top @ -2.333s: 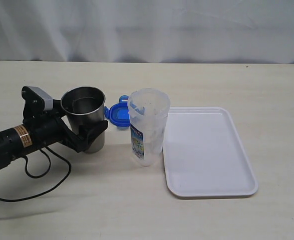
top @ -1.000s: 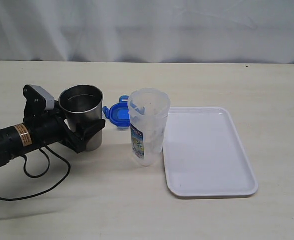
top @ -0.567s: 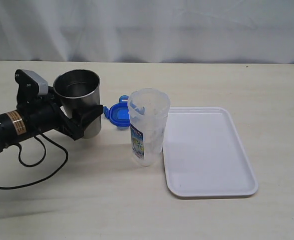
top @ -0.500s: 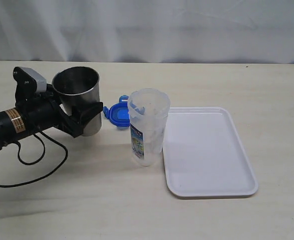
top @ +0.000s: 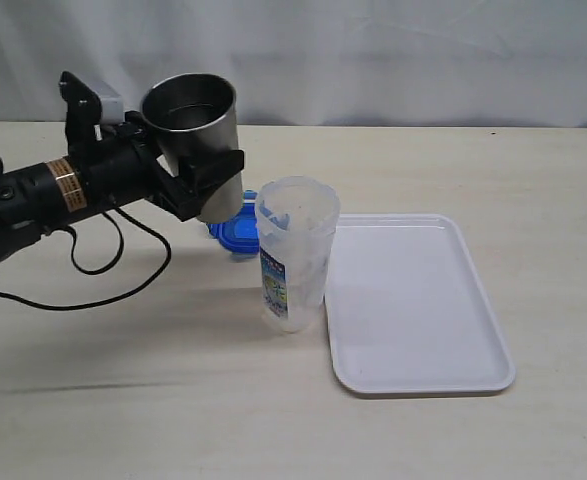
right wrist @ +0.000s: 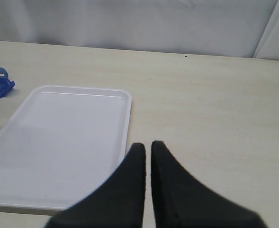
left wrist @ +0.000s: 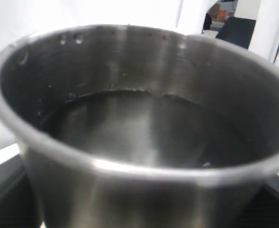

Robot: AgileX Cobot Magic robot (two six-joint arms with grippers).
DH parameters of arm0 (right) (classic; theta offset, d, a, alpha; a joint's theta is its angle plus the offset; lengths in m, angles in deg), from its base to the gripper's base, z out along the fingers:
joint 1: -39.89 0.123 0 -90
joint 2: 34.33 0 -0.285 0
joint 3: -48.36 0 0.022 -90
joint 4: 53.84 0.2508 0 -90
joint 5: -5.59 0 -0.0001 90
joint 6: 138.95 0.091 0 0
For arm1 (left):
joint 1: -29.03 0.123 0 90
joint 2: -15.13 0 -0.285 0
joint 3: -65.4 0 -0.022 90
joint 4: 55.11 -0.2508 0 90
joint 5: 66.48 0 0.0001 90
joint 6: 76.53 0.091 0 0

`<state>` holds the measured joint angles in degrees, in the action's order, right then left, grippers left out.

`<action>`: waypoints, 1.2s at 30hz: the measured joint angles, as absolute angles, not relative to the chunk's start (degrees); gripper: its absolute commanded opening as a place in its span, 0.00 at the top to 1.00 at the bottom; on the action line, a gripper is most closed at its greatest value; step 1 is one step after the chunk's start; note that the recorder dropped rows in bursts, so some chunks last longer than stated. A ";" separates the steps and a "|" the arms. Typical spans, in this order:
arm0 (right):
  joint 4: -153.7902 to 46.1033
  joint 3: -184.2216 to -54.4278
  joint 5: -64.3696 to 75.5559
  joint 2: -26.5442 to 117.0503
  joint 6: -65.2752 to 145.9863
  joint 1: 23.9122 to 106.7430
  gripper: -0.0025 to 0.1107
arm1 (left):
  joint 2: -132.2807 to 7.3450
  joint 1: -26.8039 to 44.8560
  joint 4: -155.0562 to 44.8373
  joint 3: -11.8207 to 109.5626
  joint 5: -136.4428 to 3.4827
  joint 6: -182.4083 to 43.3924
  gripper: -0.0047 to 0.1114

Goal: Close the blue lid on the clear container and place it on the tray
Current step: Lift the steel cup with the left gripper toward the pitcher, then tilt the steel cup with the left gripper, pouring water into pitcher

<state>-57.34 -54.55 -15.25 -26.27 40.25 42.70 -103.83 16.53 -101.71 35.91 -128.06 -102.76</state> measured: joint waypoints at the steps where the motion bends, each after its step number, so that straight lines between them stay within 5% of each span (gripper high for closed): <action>1: -57.34 -54.55 -15.25 -26.27 40.25 42.70 0.94 | -103.83 15.91 -101.83 36.43 -127.18 -102.87 0.96; 36: -57.34 -54.55 -15.25 -26.27 40.25 42.70 0.94 | -103.83 11.10 -108.08 41.90 -117.77 -92.07 0.96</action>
